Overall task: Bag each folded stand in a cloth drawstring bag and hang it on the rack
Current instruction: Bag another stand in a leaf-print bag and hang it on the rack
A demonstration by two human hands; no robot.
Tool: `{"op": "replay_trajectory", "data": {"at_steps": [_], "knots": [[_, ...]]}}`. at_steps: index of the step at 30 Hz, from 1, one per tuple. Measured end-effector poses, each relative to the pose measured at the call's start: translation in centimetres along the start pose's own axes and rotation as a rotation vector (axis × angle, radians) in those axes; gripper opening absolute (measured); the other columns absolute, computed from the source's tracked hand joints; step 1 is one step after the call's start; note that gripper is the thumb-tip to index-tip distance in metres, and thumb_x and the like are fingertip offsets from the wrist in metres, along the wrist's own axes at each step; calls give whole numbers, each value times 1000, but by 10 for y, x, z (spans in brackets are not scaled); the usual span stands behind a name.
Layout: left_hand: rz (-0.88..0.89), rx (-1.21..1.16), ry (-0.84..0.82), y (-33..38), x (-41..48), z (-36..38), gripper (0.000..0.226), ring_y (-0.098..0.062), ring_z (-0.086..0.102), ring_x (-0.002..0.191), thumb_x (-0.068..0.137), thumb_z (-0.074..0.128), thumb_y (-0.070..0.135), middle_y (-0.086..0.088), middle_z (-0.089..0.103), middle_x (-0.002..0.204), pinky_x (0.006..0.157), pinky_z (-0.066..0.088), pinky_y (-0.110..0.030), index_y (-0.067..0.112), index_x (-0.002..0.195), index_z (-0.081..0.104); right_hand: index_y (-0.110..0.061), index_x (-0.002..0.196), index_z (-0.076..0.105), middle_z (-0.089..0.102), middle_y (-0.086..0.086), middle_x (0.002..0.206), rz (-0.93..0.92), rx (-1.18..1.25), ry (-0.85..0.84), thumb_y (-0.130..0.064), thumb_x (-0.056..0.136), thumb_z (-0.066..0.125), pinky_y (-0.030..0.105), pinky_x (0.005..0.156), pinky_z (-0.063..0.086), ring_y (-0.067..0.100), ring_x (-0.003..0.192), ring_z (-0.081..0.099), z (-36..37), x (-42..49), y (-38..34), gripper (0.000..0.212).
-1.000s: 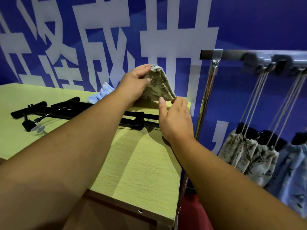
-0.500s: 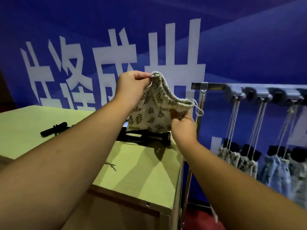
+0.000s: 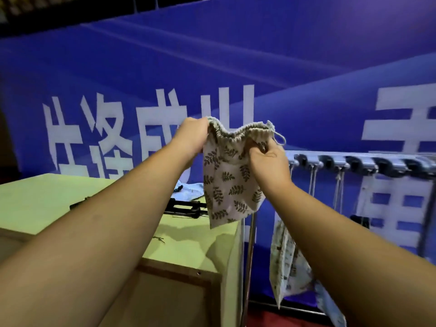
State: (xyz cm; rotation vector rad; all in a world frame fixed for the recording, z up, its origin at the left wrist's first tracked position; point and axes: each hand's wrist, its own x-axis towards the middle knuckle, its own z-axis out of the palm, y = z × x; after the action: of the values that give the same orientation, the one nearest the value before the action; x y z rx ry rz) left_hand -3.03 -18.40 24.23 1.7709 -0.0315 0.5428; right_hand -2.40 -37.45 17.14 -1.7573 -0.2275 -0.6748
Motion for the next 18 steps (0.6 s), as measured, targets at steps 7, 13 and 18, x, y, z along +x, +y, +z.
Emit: {"op": "replay_trajectory", "data": {"at_steps": [7, 13, 18], "knots": [[-121, -190, -114, 17, -61, 16, 26, -35, 61, 69, 86, 50, 28, -5, 65, 72, 69, 55, -41, 17, 68, 64, -19, 88, 65, 70, 3, 87, 56, -176, 16, -52, 93, 60, 40, 72, 54, 23, 81, 66, -47, -37, -17, 34], [-164, -19, -251, 9, -94, -14, 12, -27, 65, 74, 78, 68, 28, -8, 67, 76, 70, 58, -37, 17, 83, 68, -17, 78, 64, 69, 1, 73, 53, -253, -101, -68, 86, 64, 44, 69, 57, 25, 74, 68, -41, -72, -19, 52], [-304, -139, -394, -6, -120, -53, 16, -23, 67, 77, 101, 59, 22, -7, 69, 83, 101, 55, -44, 11, 93, 67, -9, 97, 75, 77, 8, 82, 106, -92, -218, -65, 86, 69, 39, 68, 55, 21, 70, 69, -19, -96, -22, 57]]}}
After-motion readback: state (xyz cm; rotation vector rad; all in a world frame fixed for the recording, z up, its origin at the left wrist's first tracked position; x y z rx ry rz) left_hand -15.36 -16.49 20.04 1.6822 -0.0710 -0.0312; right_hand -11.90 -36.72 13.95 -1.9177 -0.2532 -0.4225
